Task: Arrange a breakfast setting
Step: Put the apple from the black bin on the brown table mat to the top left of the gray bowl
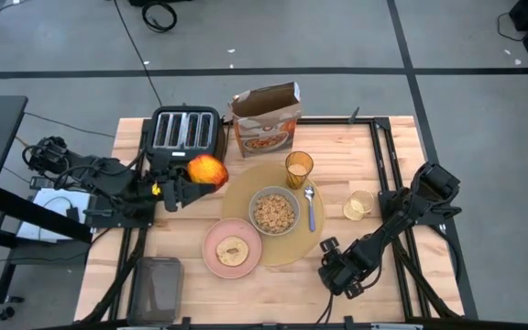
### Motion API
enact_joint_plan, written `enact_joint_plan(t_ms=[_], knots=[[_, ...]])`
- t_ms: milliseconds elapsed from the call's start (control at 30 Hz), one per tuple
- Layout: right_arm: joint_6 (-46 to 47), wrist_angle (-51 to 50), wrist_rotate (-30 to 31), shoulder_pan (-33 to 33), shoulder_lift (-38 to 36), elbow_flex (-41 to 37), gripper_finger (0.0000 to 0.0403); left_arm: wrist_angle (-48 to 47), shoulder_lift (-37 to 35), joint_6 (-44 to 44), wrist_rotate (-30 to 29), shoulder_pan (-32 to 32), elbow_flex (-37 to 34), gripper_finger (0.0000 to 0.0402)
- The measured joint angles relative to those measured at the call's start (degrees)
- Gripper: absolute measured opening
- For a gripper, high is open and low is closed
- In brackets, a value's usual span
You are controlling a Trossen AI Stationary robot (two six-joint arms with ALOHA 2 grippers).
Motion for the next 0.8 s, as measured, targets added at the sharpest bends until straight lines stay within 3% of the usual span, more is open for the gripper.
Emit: enact_joint_plan(t_ms=[133, 300, 433, 667, 800], knots=[[0.5, -8.3, 2.6, -0.6, 0.1, 3.4, 0.0213, 0.0, 0.0, -0.1, 0.0, 0.3, 0.0, 0.0357], [-5.5, -17.1, 10.3, -1.4, 0.0, 10.5, 0.0213, -0.1, 0.0, -2.0, 1.7, 2.1, 0.0, 0.0357], [-11.7, -18.9, 18.6, -2.6, 0.0, 17.0, 0.0213, 1.9, 1.0, -6.9, 7.0, 5.1, 0.1, 0.0357], [-20.7, -17.6, 39.8, -8.7, 0.0, 31.7, 0.0222, 1.6, 3.4, -12.1, 19.4, 11.6, 0.1, 0.0357], [-23.2, -16.5, 45.7, -14.1, 0.0, 41.2, 0.0244, 5.3, 3.8, -11.9, 26.7, 18.1, 0.0, 0.0357]])
